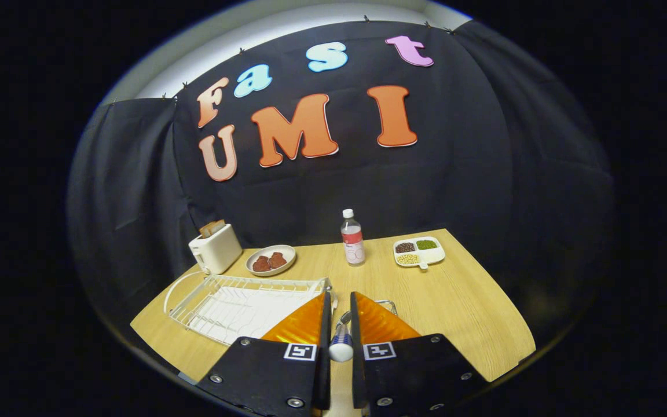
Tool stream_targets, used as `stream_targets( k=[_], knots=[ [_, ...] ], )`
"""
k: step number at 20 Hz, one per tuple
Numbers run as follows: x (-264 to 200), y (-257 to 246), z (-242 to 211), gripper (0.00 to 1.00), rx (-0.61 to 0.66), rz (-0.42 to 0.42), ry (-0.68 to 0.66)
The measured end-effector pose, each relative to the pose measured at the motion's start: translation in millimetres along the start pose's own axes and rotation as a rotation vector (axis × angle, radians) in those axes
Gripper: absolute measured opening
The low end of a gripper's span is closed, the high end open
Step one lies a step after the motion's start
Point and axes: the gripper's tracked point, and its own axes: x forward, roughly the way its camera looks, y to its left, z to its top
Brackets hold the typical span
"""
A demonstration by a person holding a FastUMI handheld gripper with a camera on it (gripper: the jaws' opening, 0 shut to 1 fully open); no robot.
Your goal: Take the plate from the dish rack, then take the spoon from the basket and place it into the plate.
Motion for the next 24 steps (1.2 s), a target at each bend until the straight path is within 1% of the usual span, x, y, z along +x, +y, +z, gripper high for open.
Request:
stream_targets(
  k=[3, 7, 10, 14, 19, 22, 24],
  knots=[
    [-22.0, 32.5, -8.6, 0.15, 0.030, 0.098, 0.032],
    [-39.5, 68.7, -39.3, 0.15, 0.031, 0.207, 0.107],
    [-43.3, 87.4, -67.7, 0.15, 0.000, 0.279, 0.163],
    [-35.5, 102.8, -114.9, 0.15, -0.035, 0.345, 0.236],
    [-20.5, 116.1, -155.2, 0.15, -0.037, 0.382, 0.300],
    [-18.7, 115.4, -164.1, 0.16, -0.025, 0.389, 0.311],
    [-20.3, 106.6, -166.1, 0.18, -0.053, 0.371, 0.327]
  ],
)
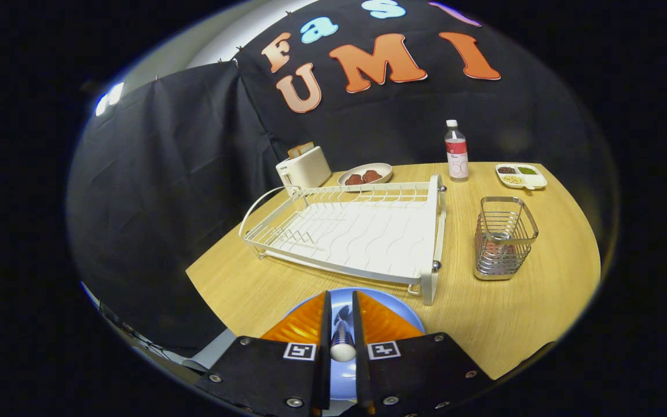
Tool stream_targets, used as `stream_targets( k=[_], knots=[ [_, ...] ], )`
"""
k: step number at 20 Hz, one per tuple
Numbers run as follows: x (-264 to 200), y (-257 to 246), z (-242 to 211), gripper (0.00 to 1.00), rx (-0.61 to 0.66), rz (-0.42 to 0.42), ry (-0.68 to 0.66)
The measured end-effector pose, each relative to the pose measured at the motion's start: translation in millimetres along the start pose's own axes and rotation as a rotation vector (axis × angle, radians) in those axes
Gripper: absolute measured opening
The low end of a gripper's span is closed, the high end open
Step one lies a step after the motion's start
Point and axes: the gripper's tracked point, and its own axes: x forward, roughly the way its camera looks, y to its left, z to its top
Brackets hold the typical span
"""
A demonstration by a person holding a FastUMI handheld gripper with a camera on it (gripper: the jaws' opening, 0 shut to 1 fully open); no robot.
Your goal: Take the plate from the dish rack, then take the spoon from the basket and place it into the plate.
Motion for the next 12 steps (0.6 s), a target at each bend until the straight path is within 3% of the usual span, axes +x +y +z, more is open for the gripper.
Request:
stream_targets(
  k=[5, 12],
  knots=[
    [-8.0, -13.6, 11.7, 0.40, -0.019, -0.059, -0.007],
    [-23.6, -10.6, 91.3, 0.62, -0.088, -0.128, -0.162]
  ],
)
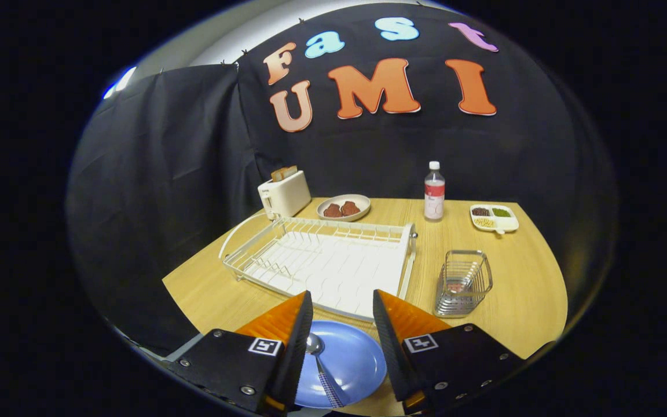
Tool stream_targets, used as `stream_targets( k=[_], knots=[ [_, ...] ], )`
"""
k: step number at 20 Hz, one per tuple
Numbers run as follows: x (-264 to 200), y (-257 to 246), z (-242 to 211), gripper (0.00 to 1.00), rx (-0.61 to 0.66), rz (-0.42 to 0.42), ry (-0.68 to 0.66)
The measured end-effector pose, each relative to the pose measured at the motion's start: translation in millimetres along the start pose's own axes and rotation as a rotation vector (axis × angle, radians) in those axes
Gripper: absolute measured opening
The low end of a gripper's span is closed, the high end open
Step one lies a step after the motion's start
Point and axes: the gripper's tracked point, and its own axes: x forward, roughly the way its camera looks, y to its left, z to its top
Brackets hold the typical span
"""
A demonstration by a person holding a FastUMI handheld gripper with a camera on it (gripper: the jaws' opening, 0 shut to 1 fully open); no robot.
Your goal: Take the plate from the dish rack, then take the spoon from the basket and place it into the plate.
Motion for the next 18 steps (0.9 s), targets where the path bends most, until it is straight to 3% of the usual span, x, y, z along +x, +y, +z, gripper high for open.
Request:
stream_targets(
  k=[5, 10, 18],
  knots=[
    [-5.9, 1.2, 57.5, 0.78, -0.036, -0.035, -0.116],
    [-12.4, 4.5, 99.1, 0.83, -0.041, -0.052, -0.206],
    [-5.3, 14.6, 121.3, 0.89, -0.043, -0.098, -0.248]
  ],
)
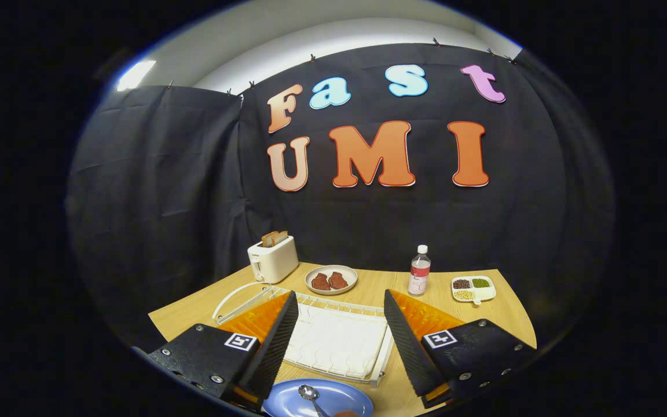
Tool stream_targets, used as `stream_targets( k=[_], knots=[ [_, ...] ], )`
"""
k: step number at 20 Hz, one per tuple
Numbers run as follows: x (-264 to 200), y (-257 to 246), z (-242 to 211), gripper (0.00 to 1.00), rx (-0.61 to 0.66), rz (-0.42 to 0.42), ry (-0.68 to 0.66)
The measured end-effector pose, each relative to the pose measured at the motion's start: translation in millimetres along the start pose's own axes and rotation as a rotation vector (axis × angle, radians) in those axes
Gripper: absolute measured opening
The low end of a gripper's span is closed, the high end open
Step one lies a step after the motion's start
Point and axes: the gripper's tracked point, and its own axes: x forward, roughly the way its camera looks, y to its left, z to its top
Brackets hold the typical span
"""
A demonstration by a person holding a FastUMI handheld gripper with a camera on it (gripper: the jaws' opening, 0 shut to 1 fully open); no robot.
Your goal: Take the plate from the dish rack, then take the spoon from the basket and place it into the plate.
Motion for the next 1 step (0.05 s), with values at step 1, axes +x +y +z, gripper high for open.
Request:
stream_targets(
  k=[1],
  knots=[
    [1.3, 0.3, 2.0, 0.89, -0.002, -0.007, -0.003]
  ],
)
